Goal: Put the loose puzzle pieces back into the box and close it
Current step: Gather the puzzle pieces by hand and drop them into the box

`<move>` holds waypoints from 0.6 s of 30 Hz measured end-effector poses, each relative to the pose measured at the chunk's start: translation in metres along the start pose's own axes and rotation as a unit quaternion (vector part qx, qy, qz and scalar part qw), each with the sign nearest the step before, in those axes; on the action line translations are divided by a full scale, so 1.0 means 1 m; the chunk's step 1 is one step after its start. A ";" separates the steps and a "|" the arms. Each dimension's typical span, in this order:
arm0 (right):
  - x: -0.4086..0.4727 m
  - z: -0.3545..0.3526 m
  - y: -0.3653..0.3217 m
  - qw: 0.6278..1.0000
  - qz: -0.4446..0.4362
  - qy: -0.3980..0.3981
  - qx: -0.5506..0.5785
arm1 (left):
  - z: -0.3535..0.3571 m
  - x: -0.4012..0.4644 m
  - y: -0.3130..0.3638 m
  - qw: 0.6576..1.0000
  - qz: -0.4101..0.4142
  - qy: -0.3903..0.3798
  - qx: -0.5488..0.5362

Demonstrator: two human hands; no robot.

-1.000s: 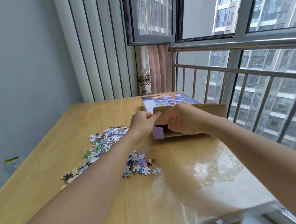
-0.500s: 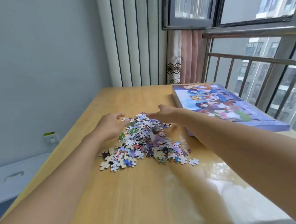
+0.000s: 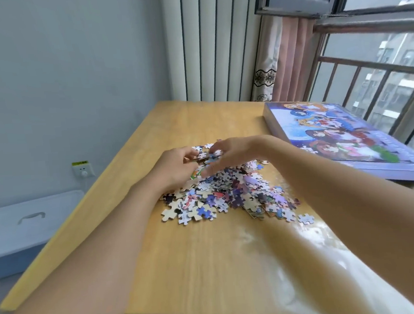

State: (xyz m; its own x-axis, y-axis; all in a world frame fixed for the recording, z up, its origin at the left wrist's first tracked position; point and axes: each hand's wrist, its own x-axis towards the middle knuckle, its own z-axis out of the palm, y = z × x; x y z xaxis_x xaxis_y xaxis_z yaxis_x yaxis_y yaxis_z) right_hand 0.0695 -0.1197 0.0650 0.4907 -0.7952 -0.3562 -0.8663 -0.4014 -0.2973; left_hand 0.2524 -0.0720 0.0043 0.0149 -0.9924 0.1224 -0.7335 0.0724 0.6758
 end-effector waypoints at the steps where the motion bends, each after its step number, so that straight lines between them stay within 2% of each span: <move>1: -0.003 0.000 -0.001 1.000 0.014 -0.011 -0.022 | -0.002 -0.001 0.002 1.000 0.003 -0.001 0.010; 8: -0.004 0.008 -0.003 0.998 0.024 0.003 -0.058 | -0.009 -0.009 0.005 0.993 -0.011 -0.039 -0.111; 12: -0.014 0.010 0.000 0.999 -0.005 0.044 -0.030 | -0.007 -0.009 0.006 0.988 0.012 -0.055 -0.143; 18: -0.017 0.018 0.008 0.991 -0.026 0.118 0.051 | -0.002 -0.011 0.008 0.978 0.009 -0.038 -0.203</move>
State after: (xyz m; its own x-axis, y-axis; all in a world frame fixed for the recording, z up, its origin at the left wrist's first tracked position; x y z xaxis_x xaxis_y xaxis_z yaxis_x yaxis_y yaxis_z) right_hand 0.0560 -0.1012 0.0522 0.4880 -0.8639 -0.1244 -0.8210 -0.4059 -0.4014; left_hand 0.2476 -0.0605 0.0103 -0.0578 -0.9940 0.0932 -0.4033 0.1086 0.9086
